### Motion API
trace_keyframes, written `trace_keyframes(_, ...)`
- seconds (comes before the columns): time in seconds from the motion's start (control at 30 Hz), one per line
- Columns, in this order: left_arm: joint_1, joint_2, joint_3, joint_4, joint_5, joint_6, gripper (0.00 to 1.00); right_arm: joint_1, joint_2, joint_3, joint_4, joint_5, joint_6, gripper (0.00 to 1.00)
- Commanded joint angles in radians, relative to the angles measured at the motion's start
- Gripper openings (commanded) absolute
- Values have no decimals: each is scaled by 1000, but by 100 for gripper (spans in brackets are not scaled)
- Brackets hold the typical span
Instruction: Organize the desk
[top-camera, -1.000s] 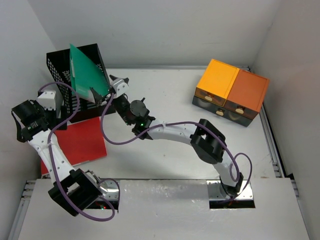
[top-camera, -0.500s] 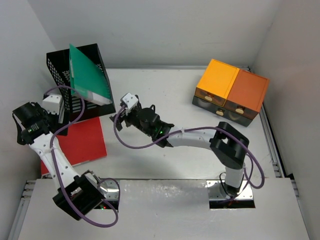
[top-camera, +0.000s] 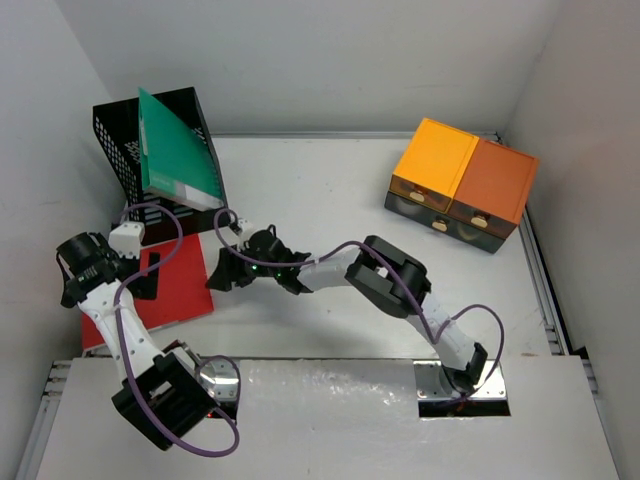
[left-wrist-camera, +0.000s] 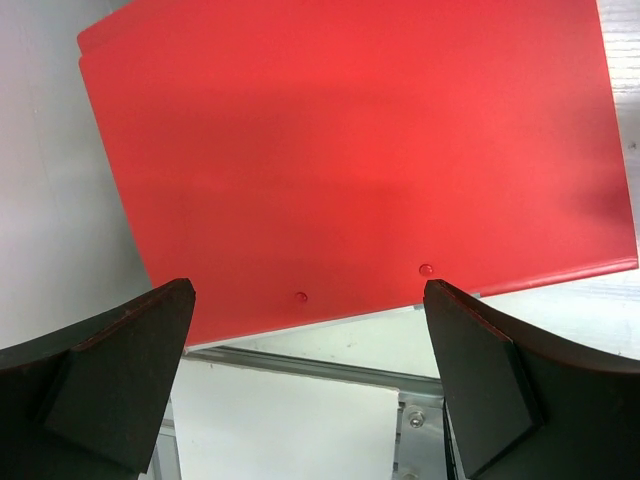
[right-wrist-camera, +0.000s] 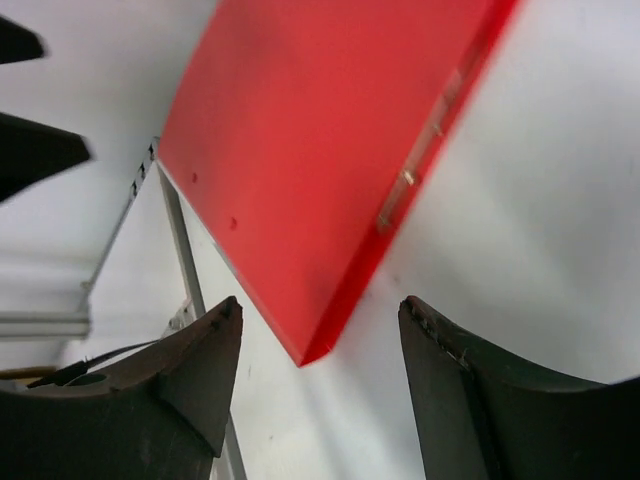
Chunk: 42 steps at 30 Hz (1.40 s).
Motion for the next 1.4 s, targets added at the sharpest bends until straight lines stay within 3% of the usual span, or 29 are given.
trace_keyframes(0.0, 1, -24, 0, 50, -3, -16, 98, -2, -8, 22, 136, -80, 212, 62)
trace_keyframes(0.4, 2, -13, -15, 73, 18, -41, 98, 23, 95, -29, 216, -99, 376, 57)
trace_keyframes(1.0, 1, -12, -15, 91, 24, -47, 98, 49, 187, 23, 213, -114, 451, 51)
trace_keyframes(1.37, 1, 0, -61, 125, 8, -34, 98, 48, 169, 43, 127, -47, 344, 35)
